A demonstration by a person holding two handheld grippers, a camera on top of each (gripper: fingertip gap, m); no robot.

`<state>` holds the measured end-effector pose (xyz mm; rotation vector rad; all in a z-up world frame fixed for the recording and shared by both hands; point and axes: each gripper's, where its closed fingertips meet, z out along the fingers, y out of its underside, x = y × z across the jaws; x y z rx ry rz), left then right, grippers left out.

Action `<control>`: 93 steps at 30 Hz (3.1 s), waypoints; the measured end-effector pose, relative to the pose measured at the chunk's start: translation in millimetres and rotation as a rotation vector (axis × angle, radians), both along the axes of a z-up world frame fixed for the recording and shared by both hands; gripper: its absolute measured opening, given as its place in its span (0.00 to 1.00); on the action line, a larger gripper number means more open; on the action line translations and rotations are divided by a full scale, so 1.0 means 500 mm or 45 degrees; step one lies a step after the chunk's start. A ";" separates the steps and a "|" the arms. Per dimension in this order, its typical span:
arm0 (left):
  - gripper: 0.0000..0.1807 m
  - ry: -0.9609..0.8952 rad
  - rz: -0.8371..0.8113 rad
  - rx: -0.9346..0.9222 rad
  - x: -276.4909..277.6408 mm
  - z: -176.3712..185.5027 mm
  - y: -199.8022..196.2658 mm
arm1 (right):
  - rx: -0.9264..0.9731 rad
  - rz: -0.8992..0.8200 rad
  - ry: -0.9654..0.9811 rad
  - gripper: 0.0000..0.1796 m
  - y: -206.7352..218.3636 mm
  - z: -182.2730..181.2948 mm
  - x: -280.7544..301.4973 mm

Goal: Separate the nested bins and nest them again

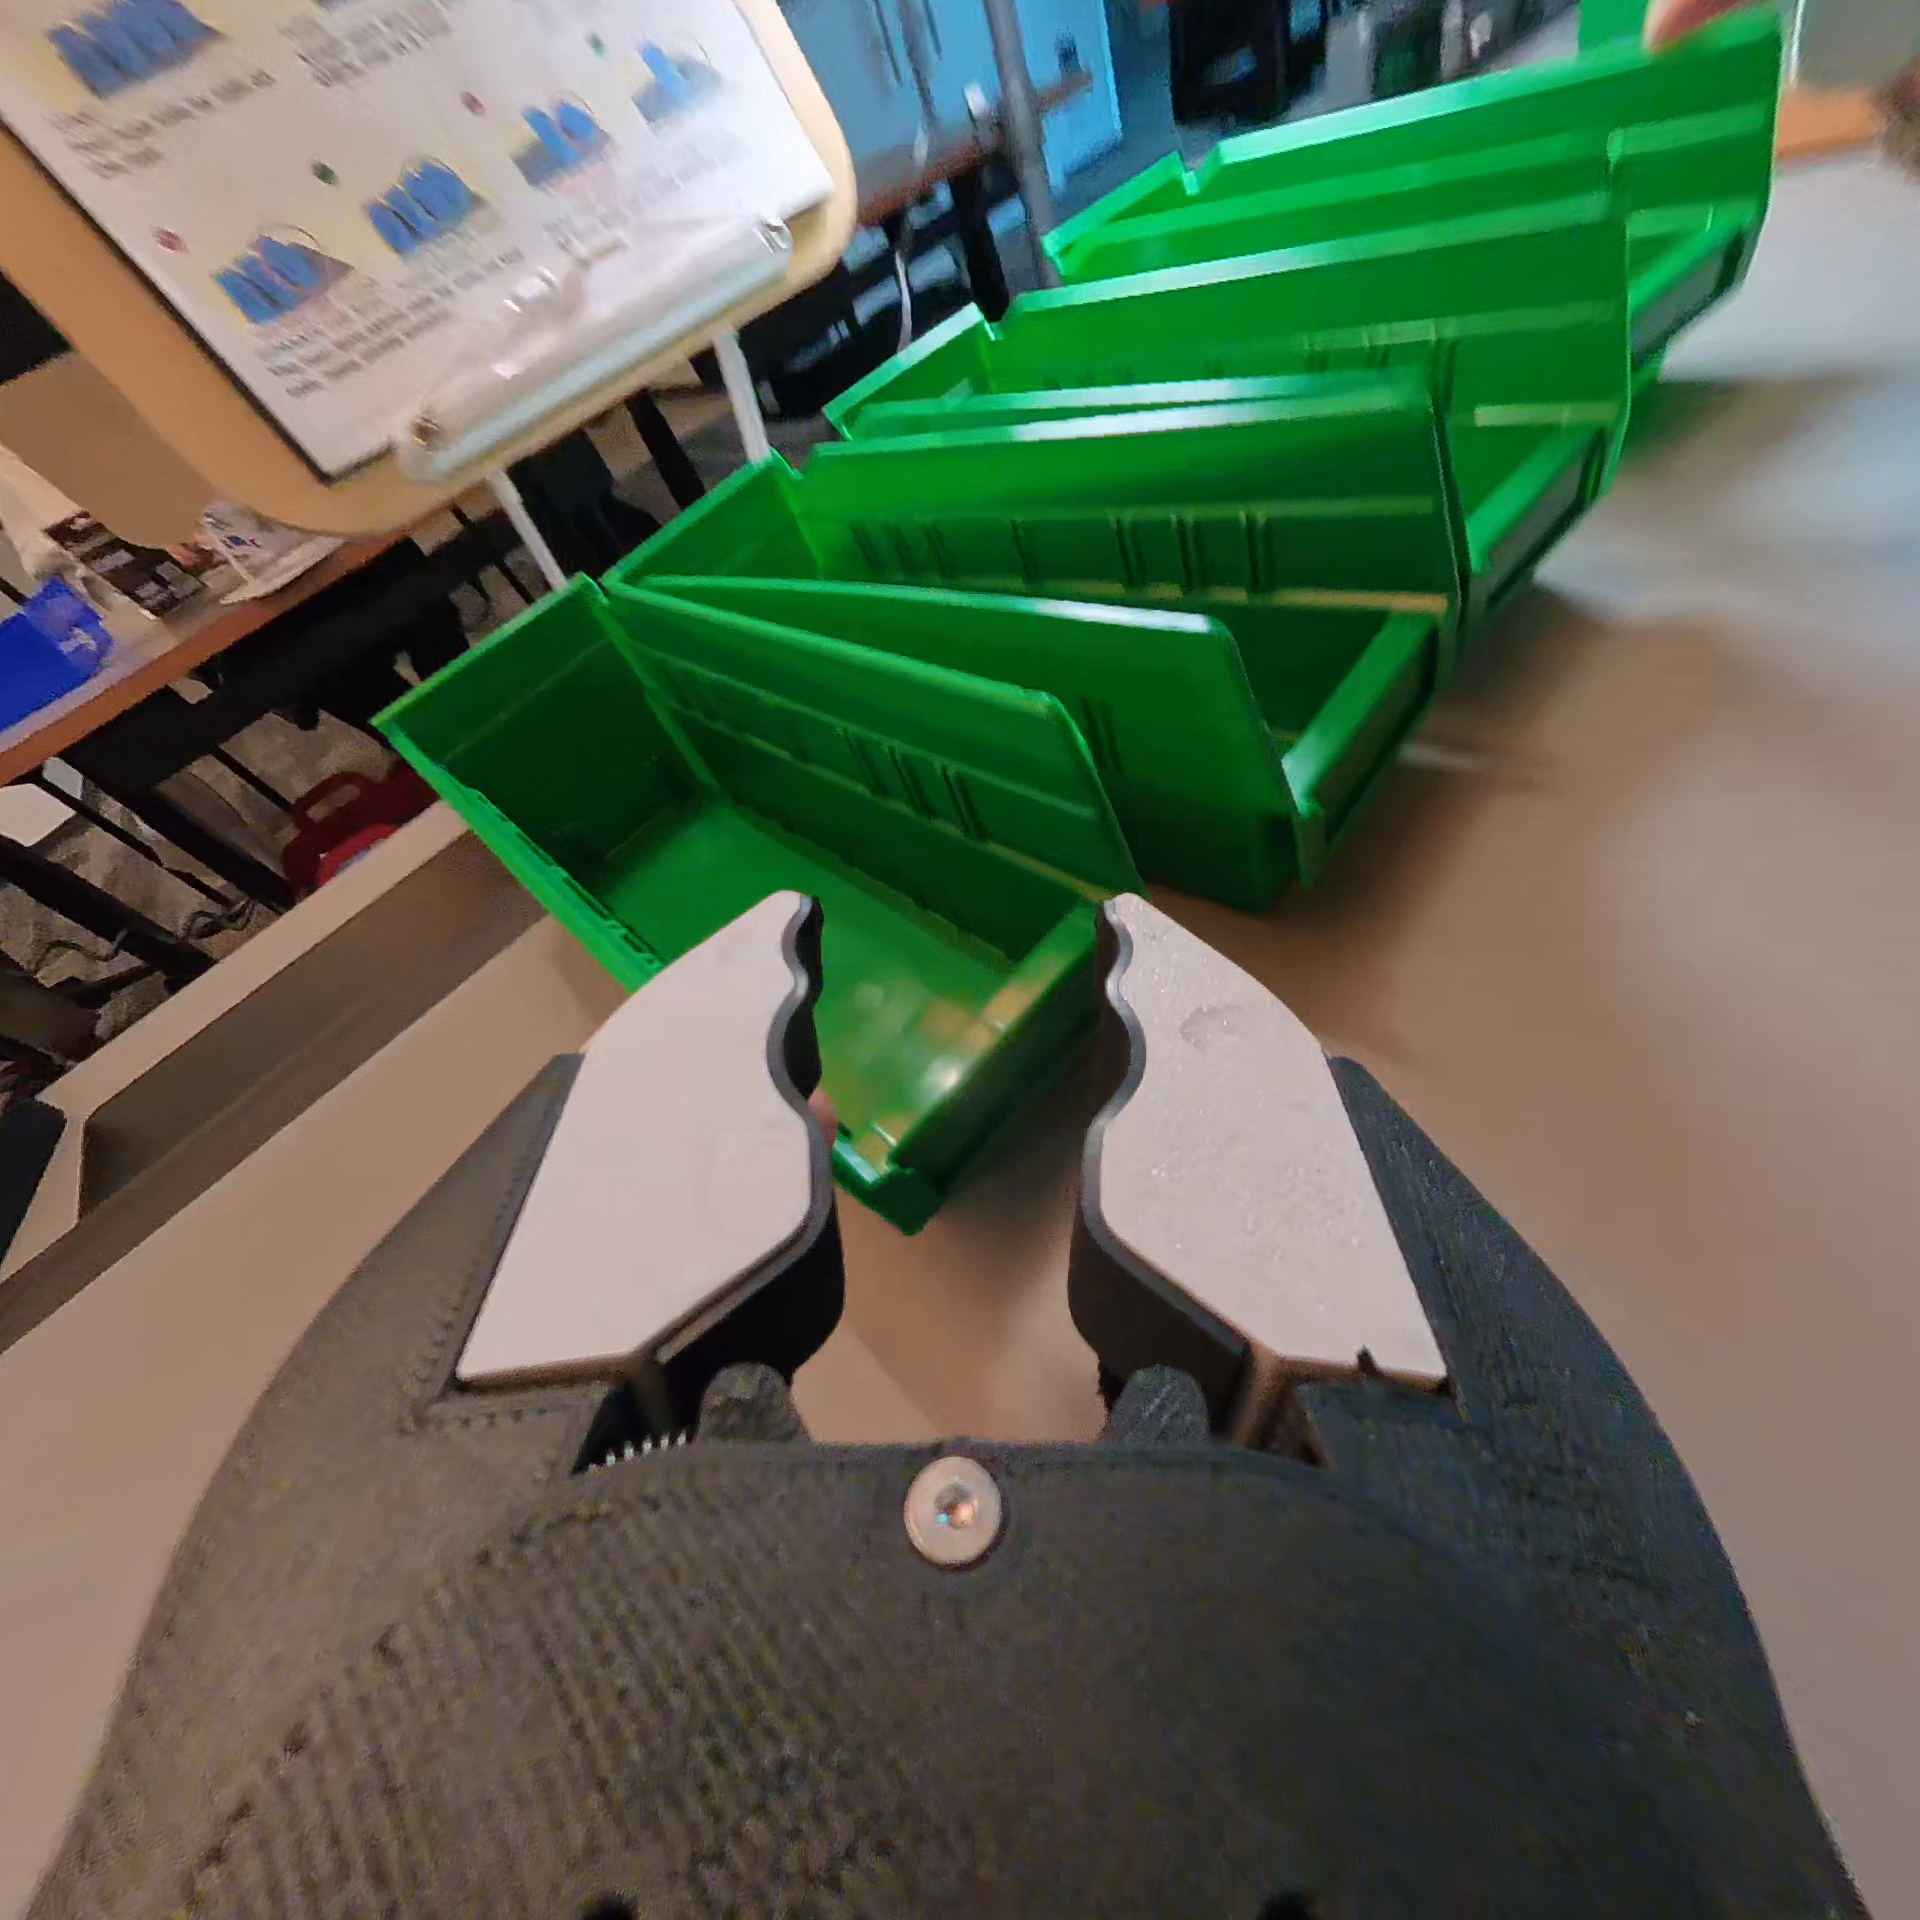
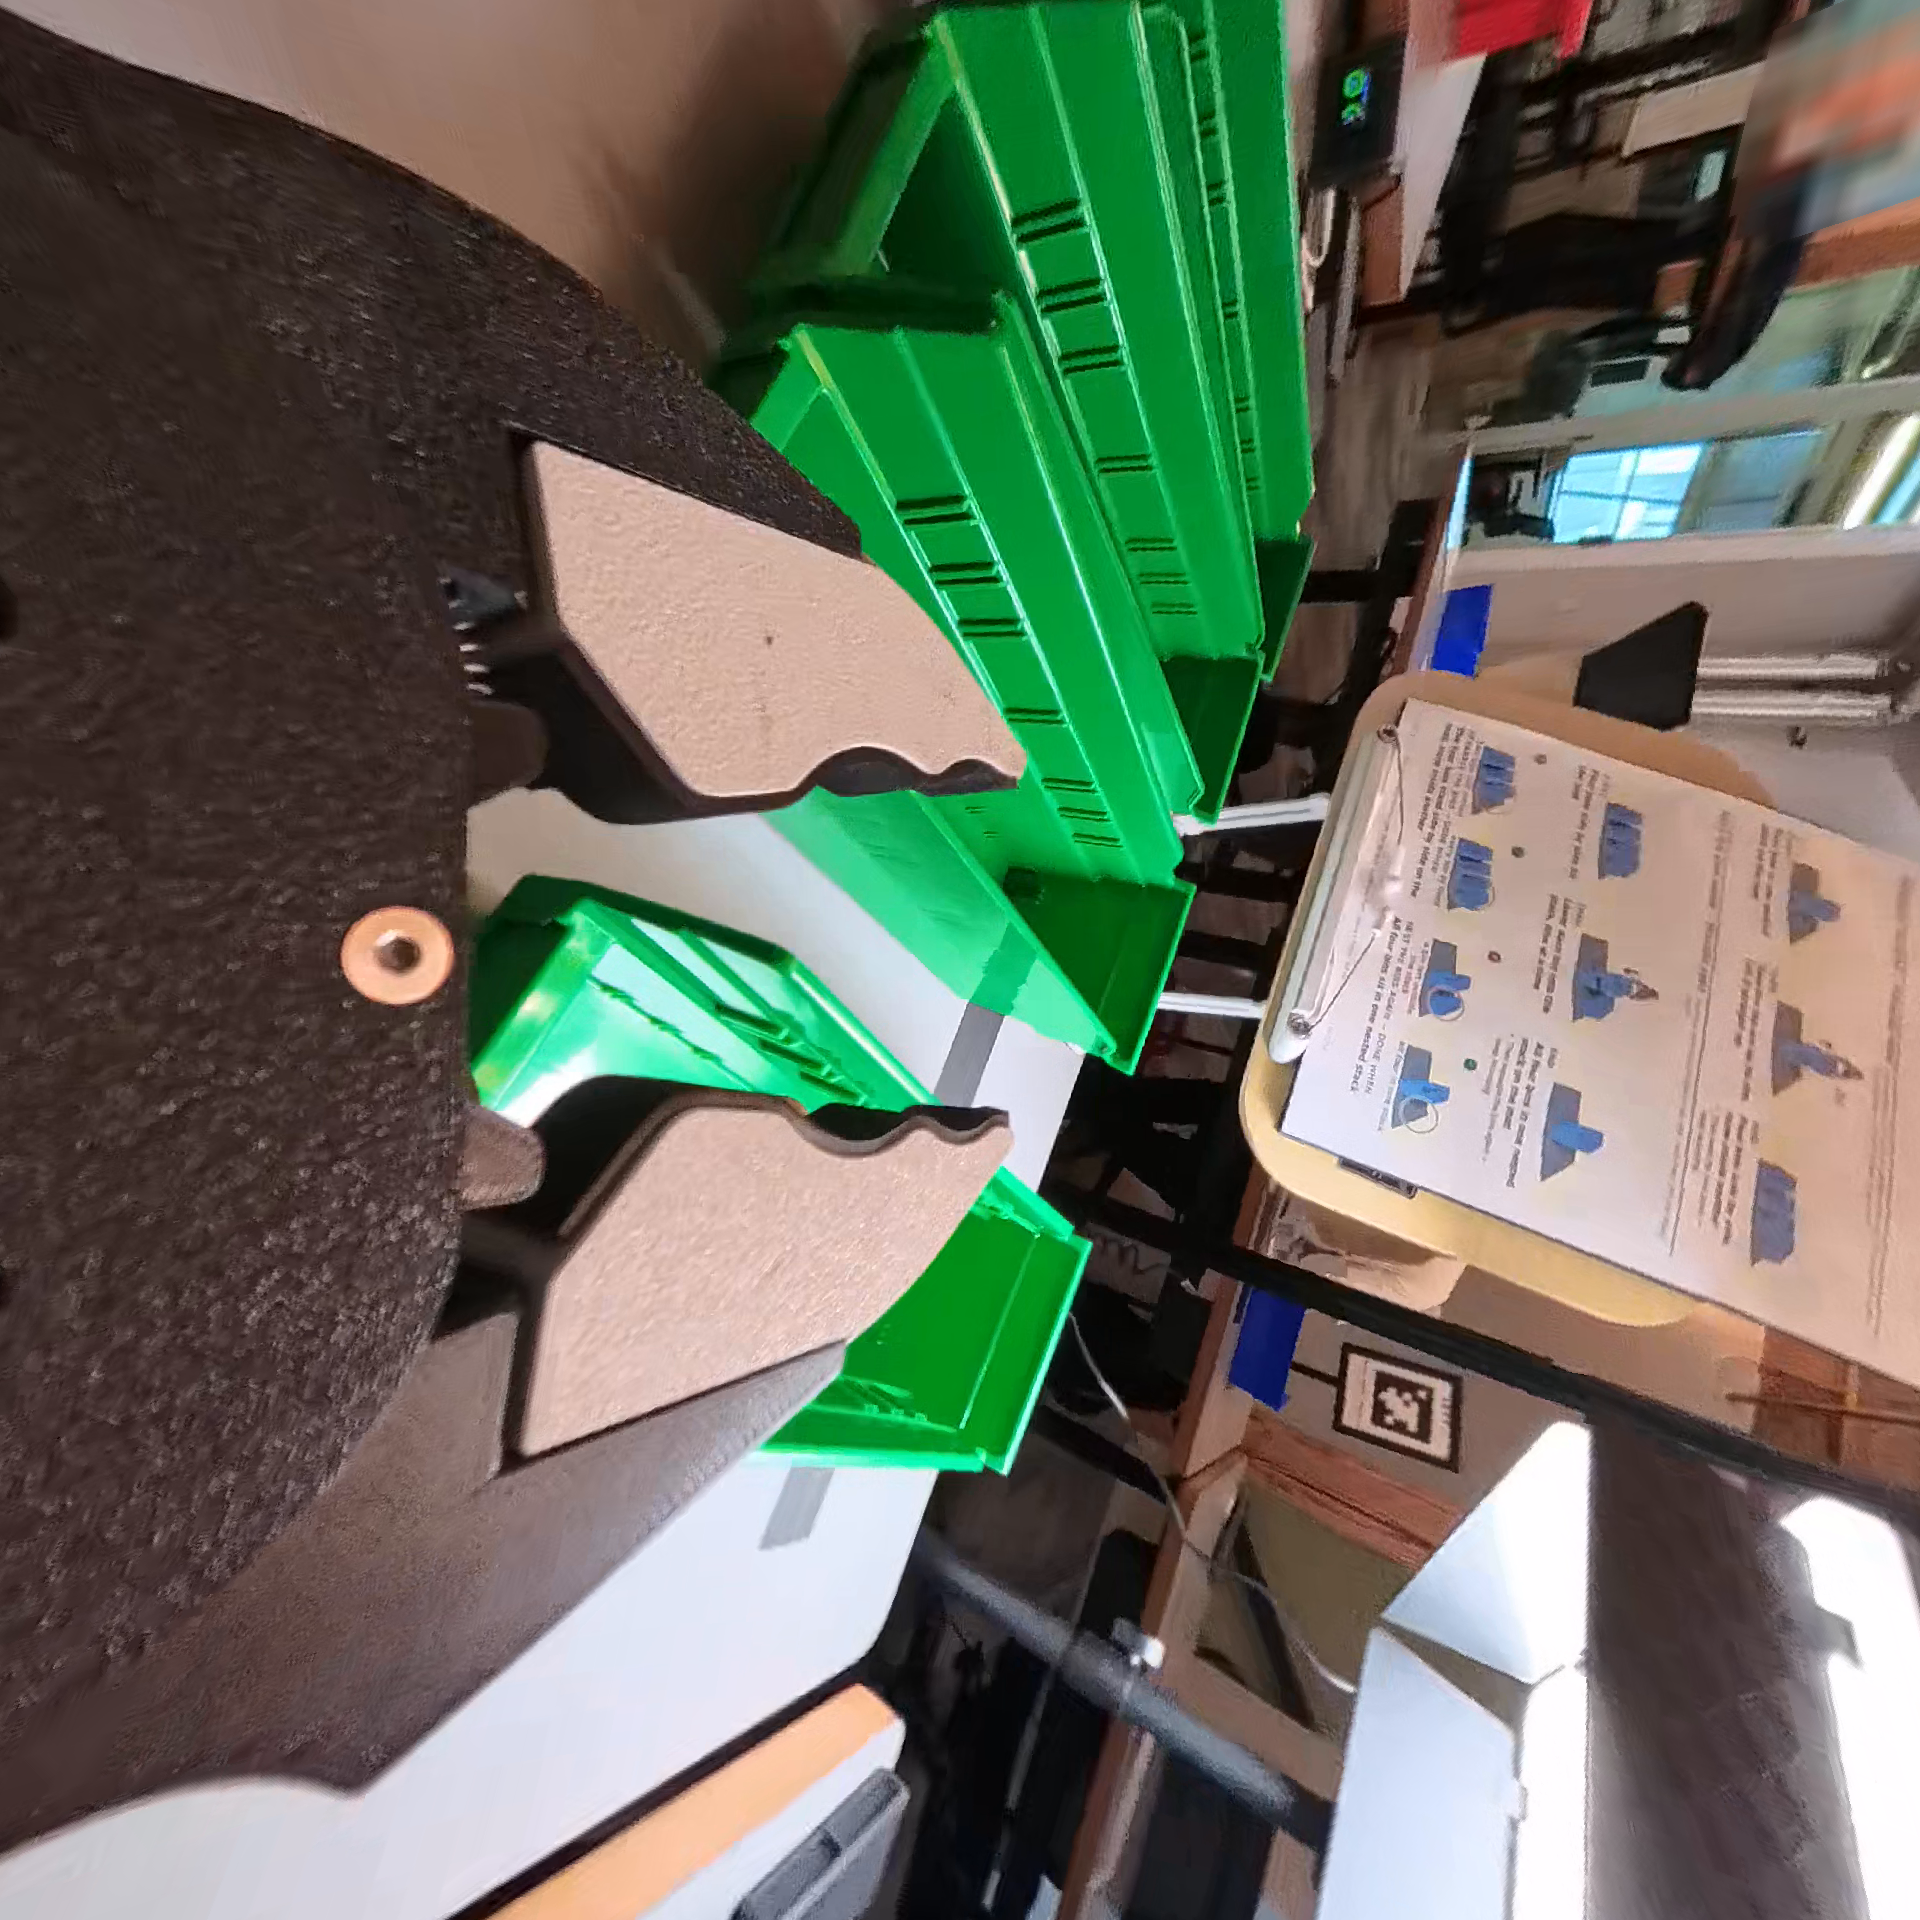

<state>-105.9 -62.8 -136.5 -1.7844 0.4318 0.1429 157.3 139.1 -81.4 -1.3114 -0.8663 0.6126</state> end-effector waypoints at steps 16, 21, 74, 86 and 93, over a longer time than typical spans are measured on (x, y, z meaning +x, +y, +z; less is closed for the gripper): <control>0.33 -0.434 0.221 0.160 -0.134 0.072 -0.042 | -0.317 0.028 0.009 0.35 -0.066 -0.029 0.032; 0.32 -0.394 0.209 0.145 -0.120 0.070 -0.061 | -0.309 0.029 -0.052 0.35 -0.098 -0.080 0.041; 0.16 0.546 -0.158 -0.487 -0.007 -0.042 0.018 | -0.215 0.125 -0.277 0.31 -0.137 -0.154 0.008; 0.16 0.606 -0.162 -0.281 0.082 0.107 0.058 | -0.192 0.117 -0.303 0.31 -0.138 -0.159 0.004; 0.16 0.690 -0.225 -0.323 0.166 0.120 0.109 | -0.167 0.118 -0.311 0.31 -0.141 -0.156 0.005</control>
